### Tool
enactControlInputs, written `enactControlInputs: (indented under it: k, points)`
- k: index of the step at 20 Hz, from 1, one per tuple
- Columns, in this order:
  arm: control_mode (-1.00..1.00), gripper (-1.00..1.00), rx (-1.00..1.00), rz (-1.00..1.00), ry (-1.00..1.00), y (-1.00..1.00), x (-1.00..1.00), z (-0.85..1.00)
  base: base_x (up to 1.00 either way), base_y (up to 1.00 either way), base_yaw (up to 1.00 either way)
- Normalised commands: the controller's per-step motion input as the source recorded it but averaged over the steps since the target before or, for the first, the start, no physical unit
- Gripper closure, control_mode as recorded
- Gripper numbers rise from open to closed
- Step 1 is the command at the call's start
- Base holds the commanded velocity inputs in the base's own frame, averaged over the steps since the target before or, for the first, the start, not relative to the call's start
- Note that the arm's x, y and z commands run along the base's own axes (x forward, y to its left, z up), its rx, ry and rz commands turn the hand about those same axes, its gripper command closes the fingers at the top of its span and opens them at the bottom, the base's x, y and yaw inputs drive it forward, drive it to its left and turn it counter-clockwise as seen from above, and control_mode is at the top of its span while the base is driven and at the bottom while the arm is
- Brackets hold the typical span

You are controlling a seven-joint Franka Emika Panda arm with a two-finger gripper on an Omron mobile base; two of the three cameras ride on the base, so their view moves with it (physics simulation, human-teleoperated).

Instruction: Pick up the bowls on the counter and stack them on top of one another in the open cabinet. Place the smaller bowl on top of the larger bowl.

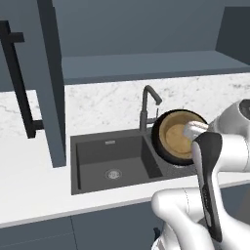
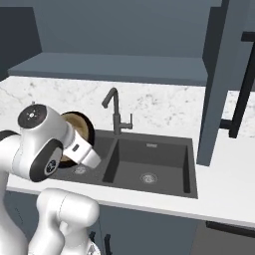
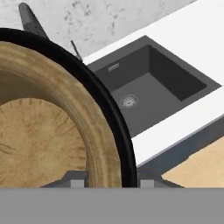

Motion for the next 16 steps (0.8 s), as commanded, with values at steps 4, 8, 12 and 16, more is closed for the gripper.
enactControlInputs:
  k: [4, 8, 12, 16]
  points:
    - [-1.0, 1.0, -0.06, 0.0, -0.37, 0.01, 0.0, 0.98, 0.0, 0.0, 0.0]
    - [-1.0, 1.0, 0.0, 0.0, -0.3, 0.0, -0.01, 1.0, 0.0, 0.0, 0.0]
    - [-1.0, 1.0, 0.07, -0.01, -0.07, 0.0, 0.13, 1.0, 0.0, 0.0, 0.0]
    - [-1.0, 1.0, 0.03, -0.01, 0.01, 0.0, 0.49, 1.0, 0.0, 0.0, 0.0]
